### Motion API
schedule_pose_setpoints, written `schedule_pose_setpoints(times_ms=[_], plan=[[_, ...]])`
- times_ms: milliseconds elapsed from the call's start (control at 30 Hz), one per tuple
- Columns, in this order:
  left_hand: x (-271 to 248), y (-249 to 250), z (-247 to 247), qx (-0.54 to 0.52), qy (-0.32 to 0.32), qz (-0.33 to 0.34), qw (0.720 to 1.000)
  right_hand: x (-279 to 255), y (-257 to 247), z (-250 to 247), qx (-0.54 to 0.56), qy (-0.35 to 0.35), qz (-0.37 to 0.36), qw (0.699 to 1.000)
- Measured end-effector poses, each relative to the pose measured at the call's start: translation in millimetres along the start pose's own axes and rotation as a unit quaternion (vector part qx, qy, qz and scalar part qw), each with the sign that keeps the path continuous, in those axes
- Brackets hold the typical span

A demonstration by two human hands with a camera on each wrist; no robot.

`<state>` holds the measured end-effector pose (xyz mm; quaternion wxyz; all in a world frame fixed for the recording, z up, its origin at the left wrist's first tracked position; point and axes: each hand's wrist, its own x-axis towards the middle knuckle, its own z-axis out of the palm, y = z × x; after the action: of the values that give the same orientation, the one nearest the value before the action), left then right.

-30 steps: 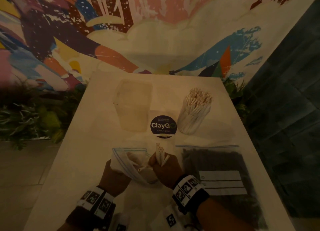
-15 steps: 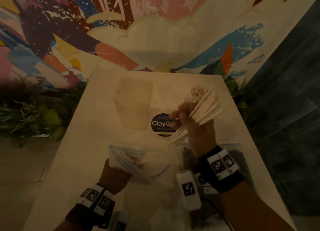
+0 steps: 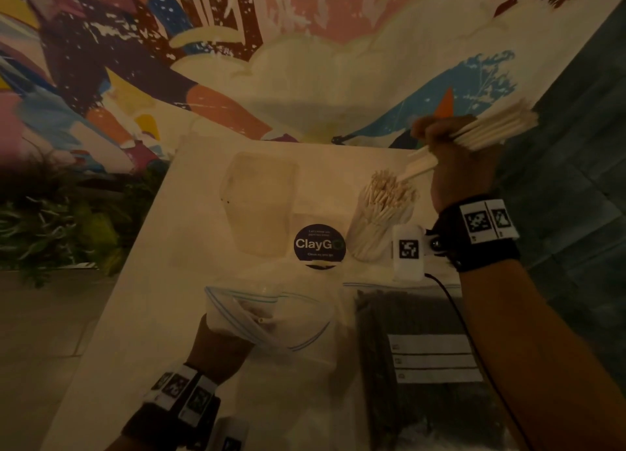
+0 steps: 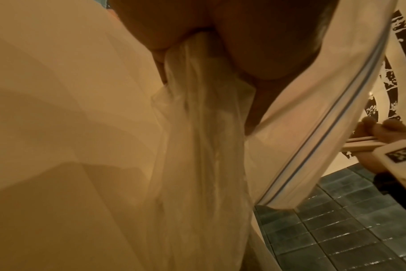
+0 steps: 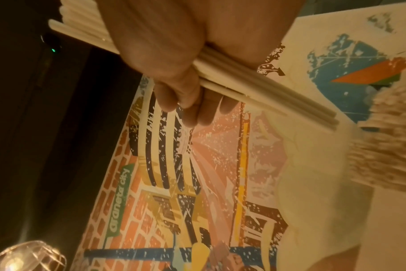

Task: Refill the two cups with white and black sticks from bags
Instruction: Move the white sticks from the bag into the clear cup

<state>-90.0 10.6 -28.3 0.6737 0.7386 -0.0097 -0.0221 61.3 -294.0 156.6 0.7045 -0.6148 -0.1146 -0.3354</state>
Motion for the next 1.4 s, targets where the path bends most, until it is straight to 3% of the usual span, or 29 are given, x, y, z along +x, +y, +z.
schedule_pose_setpoints(times_ms=[200,500,700,967,1200,1400], plan=[[-1.6,-1.4,-1.7,-0.029,0.025,-0.015,0.999,-7.0,22.5,9.6,-0.006,-0.058,0.043,0.997],[-2.8,5.2,0.9,-0.053,0.022,-0.016,0.998,-6.3,20.3,6.4,-0.115,-0.063,0.039,0.991],[-1.0,2.5,2.6,-0.118,0.037,-0.029,0.992,-2.2,20.9,7.8,-0.105,-0.077,0.037,0.991],[-1.6,5.0,1.7,-0.046,0.016,-0.010,0.999,0.2,22.7,9.5,-0.126,-0.081,0.043,0.988],[-3.3,5.3,2.5,-0.074,0.037,-0.015,0.996,-3.2,26.8,11.6,-0.146,-0.080,0.064,0.984],[-3.8,2.2,1.9,-0.088,0.037,-0.005,0.995,0.4,21.1,6.7,-0.097,-0.076,0.072,0.990]])
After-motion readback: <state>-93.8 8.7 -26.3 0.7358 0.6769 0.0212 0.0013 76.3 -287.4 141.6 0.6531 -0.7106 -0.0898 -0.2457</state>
